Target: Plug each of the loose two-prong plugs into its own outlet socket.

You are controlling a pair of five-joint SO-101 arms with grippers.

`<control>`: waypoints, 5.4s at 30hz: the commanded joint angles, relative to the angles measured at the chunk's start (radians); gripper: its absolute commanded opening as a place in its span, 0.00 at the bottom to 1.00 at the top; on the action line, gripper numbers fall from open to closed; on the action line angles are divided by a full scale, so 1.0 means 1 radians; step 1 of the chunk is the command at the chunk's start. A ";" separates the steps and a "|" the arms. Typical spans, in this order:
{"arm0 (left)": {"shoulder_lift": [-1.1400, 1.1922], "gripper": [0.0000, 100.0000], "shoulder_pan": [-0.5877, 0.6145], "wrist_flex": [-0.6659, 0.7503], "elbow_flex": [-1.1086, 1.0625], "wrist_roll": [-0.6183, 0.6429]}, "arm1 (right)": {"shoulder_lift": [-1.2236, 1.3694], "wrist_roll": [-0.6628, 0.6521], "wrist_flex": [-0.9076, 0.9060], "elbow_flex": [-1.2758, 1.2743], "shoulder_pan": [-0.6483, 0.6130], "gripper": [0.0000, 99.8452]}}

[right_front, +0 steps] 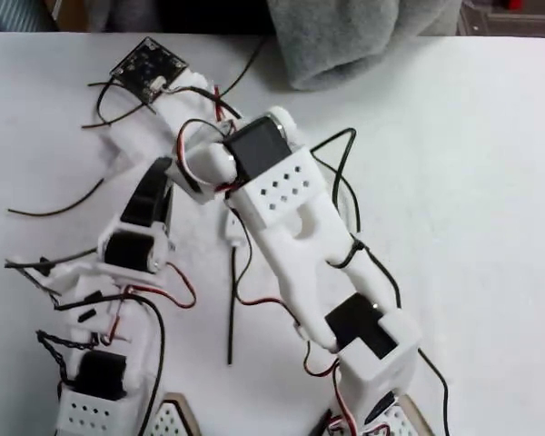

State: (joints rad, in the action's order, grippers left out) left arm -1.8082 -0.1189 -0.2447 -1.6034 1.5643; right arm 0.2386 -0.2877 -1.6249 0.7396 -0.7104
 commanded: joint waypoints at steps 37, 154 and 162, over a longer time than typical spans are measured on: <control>-0.007 0.03 0.243 -0.198 -0.089 -0.285 | -0.177 0.787 0.033 -0.496 0.162 0.27; -0.004 0.02 0.076 -0.486 0.250 -1.361 | -0.097 0.664 0.556 -1.181 0.941 0.23; 0.291 0.02 0.031 -0.535 0.532 -1.487 | -0.056 0.664 0.581 -1.169 0.941 0.23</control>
State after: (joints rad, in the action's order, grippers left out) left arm -1.6747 -0.0713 -0.7725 -1.2213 0.1005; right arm 0.1757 0.3859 -1.0740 -0.4480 0.2256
